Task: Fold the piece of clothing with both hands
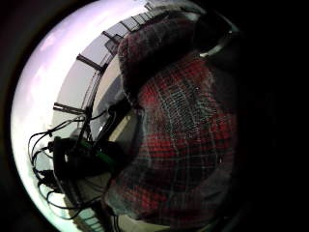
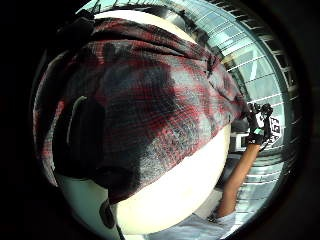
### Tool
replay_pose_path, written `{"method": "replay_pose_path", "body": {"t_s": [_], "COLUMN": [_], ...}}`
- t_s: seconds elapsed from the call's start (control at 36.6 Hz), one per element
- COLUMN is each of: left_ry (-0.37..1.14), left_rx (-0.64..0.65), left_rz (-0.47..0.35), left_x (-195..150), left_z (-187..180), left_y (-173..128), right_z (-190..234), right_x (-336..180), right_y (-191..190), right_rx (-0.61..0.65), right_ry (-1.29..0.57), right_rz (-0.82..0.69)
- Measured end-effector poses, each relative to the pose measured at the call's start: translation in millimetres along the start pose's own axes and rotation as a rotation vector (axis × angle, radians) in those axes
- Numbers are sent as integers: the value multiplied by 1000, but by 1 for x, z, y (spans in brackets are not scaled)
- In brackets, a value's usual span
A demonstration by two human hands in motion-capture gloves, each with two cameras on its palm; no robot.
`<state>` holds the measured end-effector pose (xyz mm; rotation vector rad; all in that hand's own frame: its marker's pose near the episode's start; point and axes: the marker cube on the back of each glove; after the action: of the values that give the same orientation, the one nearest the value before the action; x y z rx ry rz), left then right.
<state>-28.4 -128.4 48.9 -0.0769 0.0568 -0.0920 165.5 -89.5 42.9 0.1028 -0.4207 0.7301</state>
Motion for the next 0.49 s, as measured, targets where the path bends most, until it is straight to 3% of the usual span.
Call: {"method": "replay_pose_path", "body": {"t_s": [0.05,0.27,0.44,0.49], "left_ry": [2,-29,-12,11], "left_rx": [-23,-211,-27,-111], "left_rz": [11,-21,-12,-18], "left_x": [1,-3,-6,-4], "left_z": [8,32,31,33], "left_y": [-5,3,-18,-10], "right_z": [8,33,43,44], "right_x": [9,7,13,11], "right_y": [-2,-11,-7,-2], "right_rx": [-68,-70,-36,-61], "right_ry": [78,280,399,404], "right_rz": [103,154,174,157]}}
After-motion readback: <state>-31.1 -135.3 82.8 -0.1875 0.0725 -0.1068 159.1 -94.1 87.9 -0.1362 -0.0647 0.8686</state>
